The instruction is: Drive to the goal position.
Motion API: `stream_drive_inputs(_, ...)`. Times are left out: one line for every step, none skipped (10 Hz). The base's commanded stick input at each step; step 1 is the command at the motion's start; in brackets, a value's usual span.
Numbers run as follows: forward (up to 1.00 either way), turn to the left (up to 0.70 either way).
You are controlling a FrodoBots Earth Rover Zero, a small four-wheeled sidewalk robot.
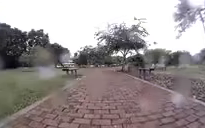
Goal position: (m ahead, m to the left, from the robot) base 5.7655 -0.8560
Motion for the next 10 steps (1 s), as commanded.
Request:
stream_drive_inputs(0.70,0.00)
stream_drive_inputs(0.70,0.00)
stream_drive_inputs(0.70,0.00)
stream_drive_inputs(0.70,0.00)
stream_drive_inputs(0.70,0.00)
stream_drive_inputs(0.70,0.00)
stream_drive_inputs(0.70,0.00)
stream_drive_inputs(0.70,0.00)
stream_drive_inputs(0.70,0.00)
stream_drive_inputs(0.70,0.00)
